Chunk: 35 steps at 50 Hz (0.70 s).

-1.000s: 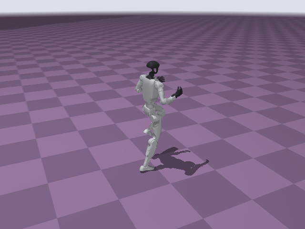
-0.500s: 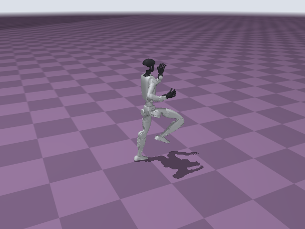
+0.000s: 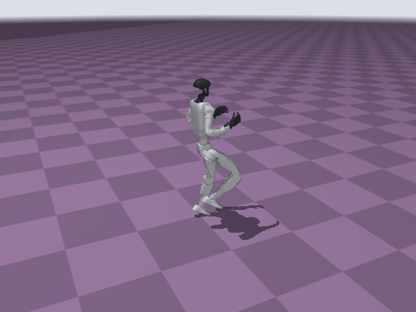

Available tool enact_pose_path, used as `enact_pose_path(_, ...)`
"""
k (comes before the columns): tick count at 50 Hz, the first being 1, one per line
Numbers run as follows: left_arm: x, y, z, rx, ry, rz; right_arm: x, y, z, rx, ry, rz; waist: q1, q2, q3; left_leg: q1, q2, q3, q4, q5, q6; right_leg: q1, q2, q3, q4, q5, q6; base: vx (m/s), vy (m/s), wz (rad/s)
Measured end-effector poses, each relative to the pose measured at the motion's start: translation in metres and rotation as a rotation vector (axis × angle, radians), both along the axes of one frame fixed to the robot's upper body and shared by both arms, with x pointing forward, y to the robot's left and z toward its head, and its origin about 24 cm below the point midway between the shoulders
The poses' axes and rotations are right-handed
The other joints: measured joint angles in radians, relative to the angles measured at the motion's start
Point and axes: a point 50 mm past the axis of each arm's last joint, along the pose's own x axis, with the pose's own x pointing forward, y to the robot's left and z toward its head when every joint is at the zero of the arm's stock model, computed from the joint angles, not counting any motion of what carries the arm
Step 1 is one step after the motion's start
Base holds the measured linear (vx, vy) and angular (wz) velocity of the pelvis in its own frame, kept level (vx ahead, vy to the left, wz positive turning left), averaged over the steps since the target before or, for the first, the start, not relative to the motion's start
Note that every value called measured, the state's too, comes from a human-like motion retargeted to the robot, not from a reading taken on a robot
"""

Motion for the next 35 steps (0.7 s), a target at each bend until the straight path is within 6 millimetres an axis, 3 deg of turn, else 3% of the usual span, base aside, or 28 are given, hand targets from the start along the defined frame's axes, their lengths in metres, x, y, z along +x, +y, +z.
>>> enact_pose_path(2,0.037,-0.016,0.044,-0.018,-0.259,0.057,-0.003,-0.019,-0.046,-0.099,0.201,-0.104,-0.095,0.032,0.017,0.093,0.027,0.016,-0.128,-0.328,0.07,-0.291,-0.034,-0.042,0.366,-0.074,0.036,-0.09,0.11,0.71)
enact_pose_path(4,0.06,-0.035,0.098,-0.112,-0.482,0.061,-0.013,-0.039,-0.073,-0.103,0.346,-0.201,-0.234,0.032,0.073,0.117,0.006,-0.028,-0.15,-0.512,0.163,-0.454,-0.153,-0.038,0.572,-0.135,0.073,-0.18,0.1,2.39)
enact_pose_path(5,0.064,-0.043,0.128,-0.165,-0.591,0.047,-0.019,-0.047,-0.078,-0.086,0.39,-0.23,-0.304,0.023,0.11,0.107,-0.014,-0.073,-0.122,-0.546,0.201,-0.485,-0.231,-0.029,0.623,-0.167,0.071,-0.24,0.06,2.29)
enact_pose_path(6,0.056,-0.047,0.156,-0.211,-0.712,0.024,-0.023,-0.051,-0.069,-0.083,0.371,-0.214,-0.337,0.023,0.122,0.067,-0.021,-0.102,-0.075,-0.518,0.194,-0.473,-0.266,-0.034,0.596,-0.179,0.052,-0.21,0.03,1.47)
enact_pose_path(8,0.024,-0.051,0.186,-0.291,-0.912,-0.019,-0.035,-0.052,-0.044,-0.114,0.303,-0.13,-0.326,0.062,0.079,0.016,0.004,-0.091,-0.092,-0.386,0.147,-0.423,-0.238,-0.064,0.452,-0.143,0.026,-0.07,-0.03,-0.48)
enact_pose_path(10,-0.013,-0.05,0.177,-0.355,-0.977,-0.065,-0.051,-0.044,-0.019,-0.2,0.249,0.006,-0.254,0.1,-0.008,0.059,0.03,-0.005,-0.269,-0.141,0.097,-0.287,-0.142,-0.075,0.206,-0.015,0.037,0.08,-0.06,-1.34)
enact_pose_path(12,-0.03,-0.044,0.147,-0.394,-0.836,-0.123,-0.057,-0.036,-0.006,-0.243,0.226,0.108,-0.244,0.085,-0.042,0.069,-0.001,0.04,-0.287,-0.009,0.117,-0.037,-0.092,-0.033,-0.115,0.156,0.105,0.05,-0.1,0.41)
enact_pose_path(13,-0.032,-0.041,0.129,-0.411,-0.708,-0.151,-0.056,-0.034,-0.005,-0.232,0.223,0.121,-0.254,0.052,-0.039,0.03,-0.036,0.052,-0.176,-0.044,0.172,0.113,-0.071,0.022,-0.306,0.247,0.16,-0.04,-0.12,1.55)
enact_pose_path(15,-0.023,-0.033,0.086,-0.422,-0.416,-0.181,-0.041,-0.034,-0.009,-0.211,0.206,0.073,-0.262,-0.034,-0.015,-0.18,-0.101,0.109,0.311,-0.245,0.306,0.397,-0.056,0.167,-0.698,0.429,0.265,-0.1,-0.11,1.78)
enact_pose_path(17,-0.009,-0.02,0.04,-0.382,-0.158,-0.123,-0.012,-0.042,-0.012,-0.209,0.165,-0.051,-0.218,-0.092,0.031,-0.453,-0.087,0.197,0.845,-0.403,0.387,0.639,-0.092,0.238,-1.048,0.536,0.299,-0.12,-0.09,1.0)
enact_pose_path(18,-0.004,-0.01,0.019,-0.348,-0.049,-0.067,0.004,-0.047,-0.011,-0.195,0.132,-0.127,-0.18,-0.106,0.055,-0.6,-0.06,0.227,1.08,-0.454,0.399,0.73,-0.111,0.244,-1.181,0.485,0.288,-0.15,-0.1,0.32)
enact_pose_path(20,-0.005,0.012,-0.021,-0.263,0.13,0.053,0.033,-0.052,0.003,-0.144,0.026,-0.252,-0.092,-0.11,0.094,-0.917,-0.014,0.222,1.458,-0.502,0.349,0.841,-0.125,0.227,-1.351,0.163,0.236,-0.18,-0.1,-0.42)
enact_pose_path(22,-0.025,0.036,-0.054,-0.21,0.271,0.153,0.051,-0.043,0.039,-0.058,-0.159,-0.254,0.021,-0.089,0.162,-1.103,0.034,0.173,1.669,-0.547,0.259,0.897,-0.122,0.264,-1.395,-0.074,0.168,-0.21,-0.04,-1.8)
enact_pose_path(24,-0.047,0.058,-0.072,-0.236,0.392,0.206,0.057,-0.025,0.096,0.098,-0.398,-0.157,0.099,-0.052,0.239,-1.138,0.122,0.127,1.748,-0.612,0.252,0.862,-0.091,0.337,-1.25,-0.163,0.104,-0.24,-0.04,-1.8)
enact_pose_path(25,-0.056,0.066,-0.078,-0.271,0.444,0.213,0.052,-0.015,0.126,0.185,-0.521,-0.089,0.112,-0.042,0.259,-1.138,0.166,0.118,1.751,-0.634,0.281,0.816,-0.074,0.354,-1.148,-0.179,0.093,-0.14,-0.04,0.01)
enact_pose_path(27,-0.065,0.055,-0.078,-0.336,0.498,0.133,0.022,-0.001,0.161,0.314,-0.717,0.032,0.045,-0.052,0.179,-1.114,0.125,0.147,1.647,-0.607,0.342,0.834,-0.084,0.263,-1.275,-0.073,0.122,0.06,0.01,1.83)
enact_pose_path(29,-0.069,0.038,-0.069,-0.329,0.518,-0.006,-0.01,0.003,0.166,0.361,-0.79,0.123,0.006,-0.081,0.064,-0.985,0.038,0.191,1.439,-0.542,0.343,0.905,-0.108,0.176,-1.518,0.149,0.166,0.23,0.1,1.67)
enact_pose_path(30,-0.069,0.031,-0.063,-0.304,0.517,-0.078,-0.022,0.003,0.163,0.358,-0.795,0.154,0.017,-0.1,0.017,-0.882,0.012,0.214,1.306,-0.505,0.329,0.916,-0.12,0.161,-1.583,0.264,0.186,0.21,0.15,-0.11)
enact_pose_path(32,-0.07,0.02,-0.061,-0.276,0.503,-0.138,-0.026,0.007,0.141,0.316,-0.68,0.181,0.06,-0.085,-0.01,-0.554,0.002,0.225,0.932,-0.393,0.266,0.864,-0.106,0.165,-1.442,0.312,0.158,0.15,0.17,-1.36)
enact_pose_path(33,-0.069,0.014,-0.061,-0.262,0.482,-0.135,-0.023,0.011,0.123,0.289,-0.589,0.188,0.066,-0.049,-0.016,-0.377,0.012,0.208,0.712,-0.314,0.229,0.783,-0.074,0.148,-1.222,0.23,0.114,0.07,0.17,-1.56)
enact_pose_path(35,-0.05,0.003,-0.056,-0.211,0.384,-0.086,-0.01,0.015,0.086,0.229,-0.383,0.178,0.035,-0.005,-0.039,-0.117,0.029,0.184,0.302,-0.166,0.178,0.461,-0.053,0.097,-0.556,-0.008,0.038,0.0,0.14,-1.04)
